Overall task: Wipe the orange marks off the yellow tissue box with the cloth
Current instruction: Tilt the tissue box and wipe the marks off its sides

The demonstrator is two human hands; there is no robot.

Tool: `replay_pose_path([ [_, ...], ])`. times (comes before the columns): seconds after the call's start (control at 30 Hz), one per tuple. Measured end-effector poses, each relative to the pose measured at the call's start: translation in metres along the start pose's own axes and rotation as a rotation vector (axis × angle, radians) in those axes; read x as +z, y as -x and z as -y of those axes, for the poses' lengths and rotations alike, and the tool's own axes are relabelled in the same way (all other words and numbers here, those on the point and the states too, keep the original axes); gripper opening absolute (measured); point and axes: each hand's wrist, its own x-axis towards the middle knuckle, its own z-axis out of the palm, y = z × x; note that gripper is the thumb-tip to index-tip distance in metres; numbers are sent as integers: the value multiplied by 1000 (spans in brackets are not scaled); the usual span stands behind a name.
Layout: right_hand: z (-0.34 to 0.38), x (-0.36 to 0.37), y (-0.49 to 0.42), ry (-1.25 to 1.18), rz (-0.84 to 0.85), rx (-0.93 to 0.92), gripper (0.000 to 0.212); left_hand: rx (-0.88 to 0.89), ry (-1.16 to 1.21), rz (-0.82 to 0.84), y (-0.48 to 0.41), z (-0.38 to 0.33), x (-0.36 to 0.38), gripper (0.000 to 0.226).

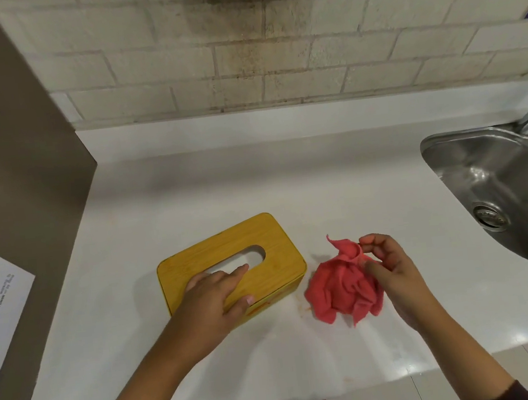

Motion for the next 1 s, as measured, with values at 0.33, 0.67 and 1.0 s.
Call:
replay_pose_path([
  [0.33,-38,-12,23,955,249,-241,48,-104,415,247,-18,0,-20,43],
  [0.67,-55,7,24,1029,55,-329,35,-260,730,368,-32,6,-50,35],
  [1.0,1,7,31,266,-37,-211,43,-229,900,387,-27,17,-55,72],
])
